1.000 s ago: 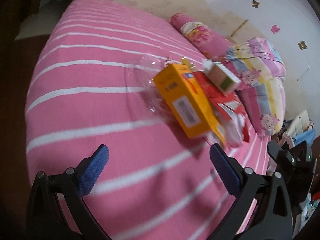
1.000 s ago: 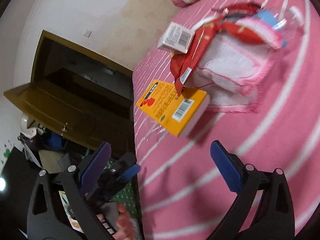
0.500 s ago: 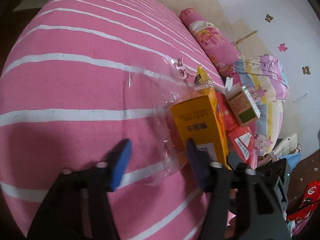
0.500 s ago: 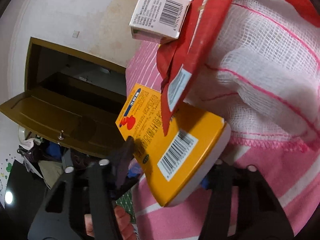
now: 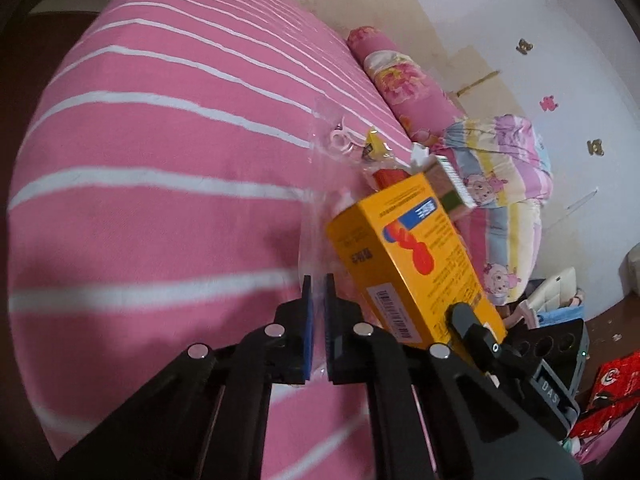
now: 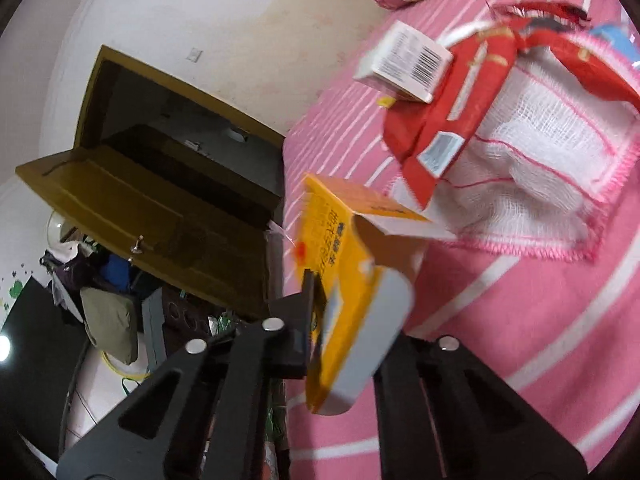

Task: Collect trash
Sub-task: 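Carry the orange box and plastic bag over the trash bin with both tools, then open both tools to drop the orange box and bag into the bin, then grasp the white medicine box with the right tool while the left tool grasps the red packet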

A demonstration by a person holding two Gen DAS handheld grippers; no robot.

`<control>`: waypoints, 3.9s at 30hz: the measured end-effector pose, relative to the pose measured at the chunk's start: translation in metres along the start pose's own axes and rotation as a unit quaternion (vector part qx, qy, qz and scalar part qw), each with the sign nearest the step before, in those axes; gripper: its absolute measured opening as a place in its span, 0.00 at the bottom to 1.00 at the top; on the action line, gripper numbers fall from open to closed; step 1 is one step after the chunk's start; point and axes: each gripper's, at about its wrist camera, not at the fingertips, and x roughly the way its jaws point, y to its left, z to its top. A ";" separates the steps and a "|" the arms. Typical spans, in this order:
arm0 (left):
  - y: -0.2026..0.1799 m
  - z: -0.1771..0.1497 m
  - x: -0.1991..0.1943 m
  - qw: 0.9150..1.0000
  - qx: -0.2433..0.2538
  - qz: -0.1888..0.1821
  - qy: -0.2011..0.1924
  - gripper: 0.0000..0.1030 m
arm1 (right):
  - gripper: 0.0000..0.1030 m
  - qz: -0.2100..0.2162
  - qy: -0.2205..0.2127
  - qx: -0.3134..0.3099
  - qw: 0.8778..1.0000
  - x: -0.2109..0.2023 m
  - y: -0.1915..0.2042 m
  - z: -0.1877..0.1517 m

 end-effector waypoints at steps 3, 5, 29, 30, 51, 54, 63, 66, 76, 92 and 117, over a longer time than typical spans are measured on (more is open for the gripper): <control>-0.008 -0.015 -0.023 1.000 0.008 -0.003 -0.012 0.03 | 0.04 0.001 -0.005 -0.018 1.000 -0.018 0.017 -0.009; -0.015 -0.032 -0.045 1.000 0.014 -0.006 -0.023 0.03 | 0.04 -0.002 -0.014 -0.033 0.999 -0.040 0.031 -0.023; -0.229 -0.267 -0.096 0.975 0.147 -0.132 0.103 0.02 | 0.02 -0.172 -0.166 -0.100 0.966 -0.436 0.063 -0.160; -0.243 -0.285 -0.084 0.971 0.160 -0.133 0.122 0.02 | 0.02 -0.181 -0.170 -0.096 0.964 -0.447 0.057 -0.164; -0.313 -0.504 0.143 0.868 0.316 -0.047 0.380 0.02 | 0.02 -0.411 -0.145 0.101 0.894 -0.555 -0.180 -0.250; -0.314 -0.521 0.165 0.854 0.330 -0.038 0.400 0.02 | 0.03 -0.429 -0.130 0.118 0.886 -0.550 -0.201 -0.254; -0.321 -0.545 0.203 0.850 0.343 -0.010 0.400 0.70 | 0.54 -0.462 -0.108 0.166 0.865 -0.545 -0.243 -0.261; -0.325 -0.541 0.203 0.856 0.326 -0.020 0.401 0.76 | 0.72 -0.499 -0.142 0.140 0.843 -0.554 -0.228 -0.268; -0.335 -0.521 0.177 0.874 0.309 -0.041 0.373 0.79 | 0.89 -0.532 -0.175 0.097 0.822 -0.572 -0.200 -0.266; -0.305 -0.322 -0.008 0.960 0.220 -0.106 0.140 0.88 | 0.95 -0.414 -0.210 -0.127 0.877 -0.480 -0.002 -0.166; -0.085 -0.028 0.069 0.993 -0.030 -0.094 0.064 0.75 | 0.95 -0.294 -0.048 -0.319 0.900 -0.089 0.076 0.056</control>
